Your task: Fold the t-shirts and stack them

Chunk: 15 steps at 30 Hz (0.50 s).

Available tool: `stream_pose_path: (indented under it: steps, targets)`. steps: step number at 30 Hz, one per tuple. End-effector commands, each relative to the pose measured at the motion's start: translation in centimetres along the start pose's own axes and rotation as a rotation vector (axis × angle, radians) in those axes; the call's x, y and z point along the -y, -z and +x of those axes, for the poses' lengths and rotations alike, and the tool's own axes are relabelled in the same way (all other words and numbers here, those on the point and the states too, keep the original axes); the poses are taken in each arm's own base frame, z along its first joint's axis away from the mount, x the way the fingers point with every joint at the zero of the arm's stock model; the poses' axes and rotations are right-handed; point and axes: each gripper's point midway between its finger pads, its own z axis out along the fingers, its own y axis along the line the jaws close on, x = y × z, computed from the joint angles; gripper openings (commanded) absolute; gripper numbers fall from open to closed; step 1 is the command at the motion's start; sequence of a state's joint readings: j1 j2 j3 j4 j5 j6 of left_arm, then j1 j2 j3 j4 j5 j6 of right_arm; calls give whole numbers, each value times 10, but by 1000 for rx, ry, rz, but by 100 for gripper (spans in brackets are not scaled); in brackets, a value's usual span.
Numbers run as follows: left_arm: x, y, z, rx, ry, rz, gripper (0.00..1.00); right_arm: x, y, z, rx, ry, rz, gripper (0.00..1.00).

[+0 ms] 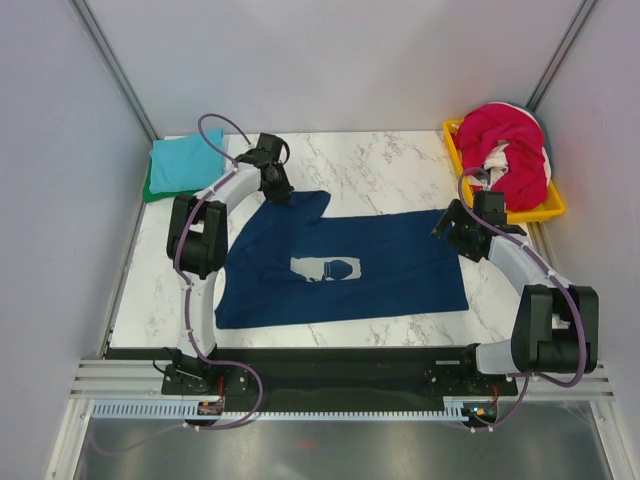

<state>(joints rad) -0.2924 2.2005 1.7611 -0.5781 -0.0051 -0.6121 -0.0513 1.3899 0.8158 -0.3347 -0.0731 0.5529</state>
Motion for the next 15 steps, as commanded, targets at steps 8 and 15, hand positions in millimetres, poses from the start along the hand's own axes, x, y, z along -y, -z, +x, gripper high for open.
stream_pose_path:
  steps: [8,15]
  targets:
    - [11,52,-17,73,-46,51,2,-25,-17,-57,77,-31,2,93]
    - [2,80,-17,101,-16,52,2,-21,-55,-102,108,10,132,82]
